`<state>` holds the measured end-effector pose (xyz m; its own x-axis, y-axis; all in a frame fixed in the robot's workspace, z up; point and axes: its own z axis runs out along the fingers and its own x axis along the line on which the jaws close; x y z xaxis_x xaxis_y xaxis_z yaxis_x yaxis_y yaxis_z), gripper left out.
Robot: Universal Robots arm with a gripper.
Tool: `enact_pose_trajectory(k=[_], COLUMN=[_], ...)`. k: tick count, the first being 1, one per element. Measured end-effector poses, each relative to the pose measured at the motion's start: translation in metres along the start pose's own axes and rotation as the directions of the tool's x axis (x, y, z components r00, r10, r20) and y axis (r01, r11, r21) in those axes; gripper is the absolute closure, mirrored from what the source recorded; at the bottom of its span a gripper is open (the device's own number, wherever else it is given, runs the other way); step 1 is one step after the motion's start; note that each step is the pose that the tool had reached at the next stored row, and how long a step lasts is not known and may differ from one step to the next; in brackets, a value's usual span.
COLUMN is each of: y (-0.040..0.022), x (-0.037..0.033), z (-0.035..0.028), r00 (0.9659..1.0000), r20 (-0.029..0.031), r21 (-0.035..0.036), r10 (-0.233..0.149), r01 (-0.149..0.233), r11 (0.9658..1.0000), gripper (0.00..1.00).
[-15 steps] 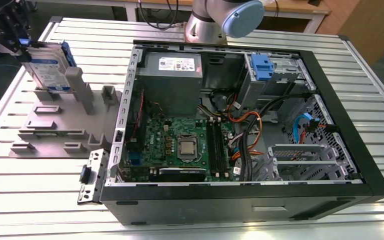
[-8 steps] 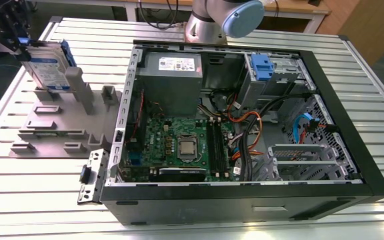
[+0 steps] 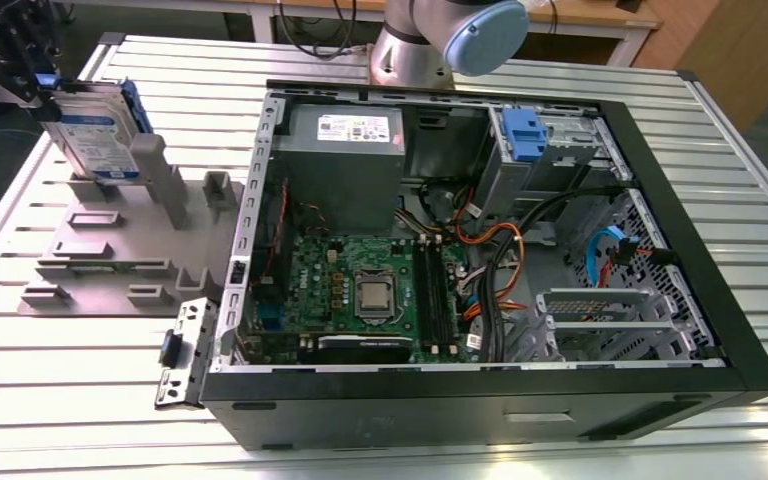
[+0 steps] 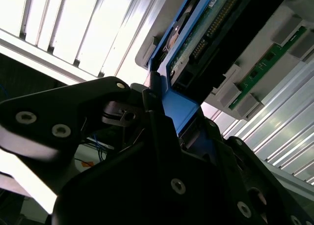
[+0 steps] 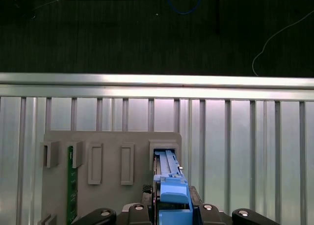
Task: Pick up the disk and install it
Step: 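Pick up the disk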
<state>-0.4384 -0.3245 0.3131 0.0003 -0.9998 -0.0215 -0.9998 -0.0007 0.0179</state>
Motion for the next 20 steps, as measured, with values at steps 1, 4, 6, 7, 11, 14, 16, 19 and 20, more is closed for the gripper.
enact_pose_trajectory(k=[1, 4, 6, 7, 11, 14, 16, 19, 20], y=[0.0, 0.0, 0.0001, 0.0001, 0.0001, 0.0001, 0.0001, 0.0002, 0.0002], x=[0.0, -0.0001, -0.0001, -0.0001, -0.0001, -0.0002, -0.0002, -0.0002, -0.0002], z=[-0.0012, -0.0028, -0.0035, -0.0038, -0.0058, -0.0078, -0.009, -0.0101, -0.0105], r00=[1.0, 1.0, 1.0, 1.0, 1.0, 1.0, 1.0, 1.0, 1.0], r20=[0.0, 0.0, -0.0001, -0.0001, -0.0001, 0.0, 0.0, 0.0001, 0.0001], r21=[-0.0001, -0.0001, -0.0002, -0.0002, -0.0001, 0.0, 0.0, 0.0003, 0.0001], r10=[0.0, 0.0, 0.0, 0.0, 0.0, 0.0, 0.0, 0.0, 0.0], r01=[0.0, 0.0, 0.0, 0.0, 0.0, 0.0, 0.0, 0.0, 0.0], r11=[1.0, 1.0, 1.0, 1.0, 1.0, 1.0, 1.0, 1.0, 1.0], gripper=[0.64, 0.64, 0.64, 0.64, 0.64, 0.64, 0.64, 0.64, 0.64])
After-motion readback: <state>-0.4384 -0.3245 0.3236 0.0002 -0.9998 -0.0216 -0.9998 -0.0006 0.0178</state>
